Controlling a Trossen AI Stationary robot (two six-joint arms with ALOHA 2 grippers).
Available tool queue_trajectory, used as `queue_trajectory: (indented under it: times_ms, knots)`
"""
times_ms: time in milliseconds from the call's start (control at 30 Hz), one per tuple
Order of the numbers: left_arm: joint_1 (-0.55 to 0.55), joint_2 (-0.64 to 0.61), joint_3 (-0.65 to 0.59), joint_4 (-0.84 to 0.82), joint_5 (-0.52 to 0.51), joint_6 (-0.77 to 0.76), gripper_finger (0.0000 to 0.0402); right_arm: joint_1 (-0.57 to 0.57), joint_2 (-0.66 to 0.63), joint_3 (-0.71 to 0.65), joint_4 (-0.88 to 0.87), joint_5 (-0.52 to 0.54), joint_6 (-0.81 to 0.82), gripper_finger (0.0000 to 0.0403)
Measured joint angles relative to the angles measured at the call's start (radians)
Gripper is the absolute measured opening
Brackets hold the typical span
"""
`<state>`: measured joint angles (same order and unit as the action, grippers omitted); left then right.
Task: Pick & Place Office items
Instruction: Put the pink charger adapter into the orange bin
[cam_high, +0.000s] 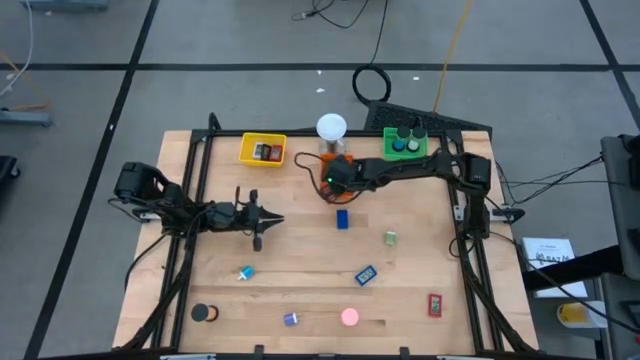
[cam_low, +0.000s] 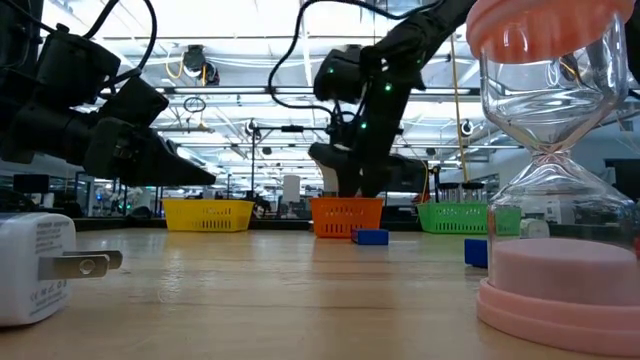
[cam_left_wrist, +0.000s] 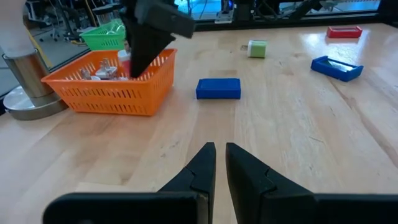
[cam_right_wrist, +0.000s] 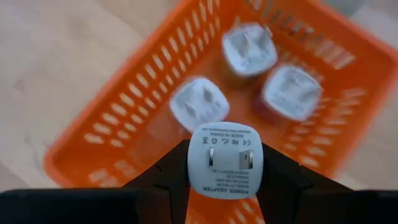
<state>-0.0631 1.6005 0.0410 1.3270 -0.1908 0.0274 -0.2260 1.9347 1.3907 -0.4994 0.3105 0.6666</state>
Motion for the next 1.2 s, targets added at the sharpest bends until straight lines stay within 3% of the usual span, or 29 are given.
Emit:
queue_trajectory:
  times_ms: [333,733,1200]
  knots:
    - [0.0,0.0,0.0,0.008,0.001,0.001,0.0042,-0.047,-0.003,-0.061,0.082,-0.002,-0.001,0.0132]
    - [0.0,0.0,0.0,0.008,0.001,0.001,0.0042,-0.056,-0.003,-0.069,0.085,-0.005,-0.019,0.0163]
    - [0.0,0.0,0.0,0.008,0.001,0.003,0.0042,-0.056,-0.003,-0.069,0.085,0.004,-0.025,0.0166]
